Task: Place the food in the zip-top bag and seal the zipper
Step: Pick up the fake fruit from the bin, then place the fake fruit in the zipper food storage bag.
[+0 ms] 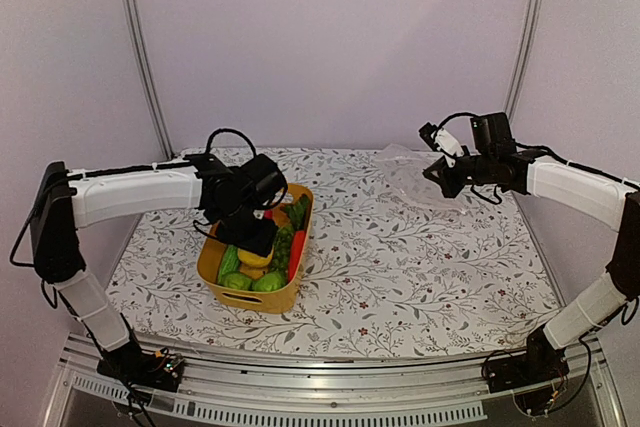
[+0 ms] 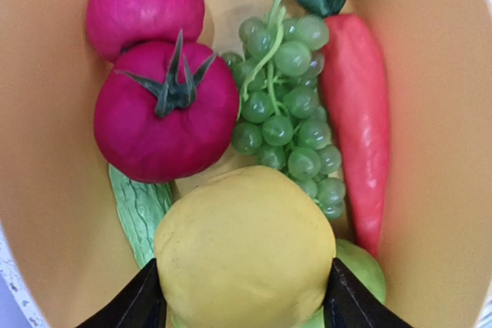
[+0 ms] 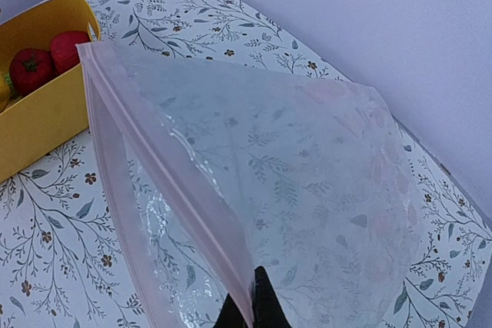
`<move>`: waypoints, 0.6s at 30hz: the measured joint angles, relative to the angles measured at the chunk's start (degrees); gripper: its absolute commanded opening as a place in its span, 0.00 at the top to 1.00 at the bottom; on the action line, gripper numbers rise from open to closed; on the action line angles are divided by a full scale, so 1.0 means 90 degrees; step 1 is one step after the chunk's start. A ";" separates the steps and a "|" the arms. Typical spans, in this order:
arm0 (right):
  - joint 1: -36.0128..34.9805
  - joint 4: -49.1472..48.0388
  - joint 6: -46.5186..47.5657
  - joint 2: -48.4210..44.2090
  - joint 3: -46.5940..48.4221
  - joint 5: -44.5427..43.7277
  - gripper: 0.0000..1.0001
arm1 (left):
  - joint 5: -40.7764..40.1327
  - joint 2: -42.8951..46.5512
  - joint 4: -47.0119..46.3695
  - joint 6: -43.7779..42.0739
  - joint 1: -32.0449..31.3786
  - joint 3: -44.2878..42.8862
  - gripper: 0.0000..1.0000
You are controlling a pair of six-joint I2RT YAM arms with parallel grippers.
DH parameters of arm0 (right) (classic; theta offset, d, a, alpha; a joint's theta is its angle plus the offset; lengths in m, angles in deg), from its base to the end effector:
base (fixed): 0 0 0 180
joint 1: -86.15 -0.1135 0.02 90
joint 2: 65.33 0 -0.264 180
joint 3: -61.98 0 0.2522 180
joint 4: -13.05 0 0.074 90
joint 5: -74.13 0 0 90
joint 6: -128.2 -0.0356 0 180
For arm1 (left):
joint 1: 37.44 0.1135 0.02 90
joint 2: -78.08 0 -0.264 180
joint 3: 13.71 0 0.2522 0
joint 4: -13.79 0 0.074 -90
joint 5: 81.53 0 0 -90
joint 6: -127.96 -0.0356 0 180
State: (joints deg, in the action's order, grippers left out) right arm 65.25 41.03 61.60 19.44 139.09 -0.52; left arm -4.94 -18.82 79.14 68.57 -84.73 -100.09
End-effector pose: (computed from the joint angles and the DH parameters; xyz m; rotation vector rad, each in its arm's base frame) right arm 0.3086 0.1279 0.2797 -0.9593 1.9575 0.2686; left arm 0.2273 -0.2341 0.2242 0.3663 2.7800 0.0379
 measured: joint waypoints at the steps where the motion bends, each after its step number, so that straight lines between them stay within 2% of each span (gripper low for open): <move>1: 0.0000 0.0000 0.0000 0.0000 0.0000 0.0000 1.00 | -0.0029 0.0061 0.0078 0.0000 -0.0019 -0.0143 0.47; 6: 0.0000 0.0002 0.0000 0.0000 0.0000 0.0002 1.00 | -0.0124 0.0321 0.0199 -0.0049 -0.0138 -0.0882 0.49; 10: 0.0000 0.0010 -0.0005 0.0000 0.0000 0.0005 1.00 | -0.0112 0.0321 -0.0085 -0.0165 -0.0345 -0.1341 0.49; 18: -0.0005 0.0039 -0.0044 0.0000 0.0000 0.0034 1.00 | 0.0172 -0.0542 -0.1508 -0.0704 -0.1035 -0.2489 0.49</move>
State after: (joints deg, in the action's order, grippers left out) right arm 65.20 41.38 61.21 19.44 139.09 -0.21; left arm -3.39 -23.70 65.57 62.24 -94.04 -122.50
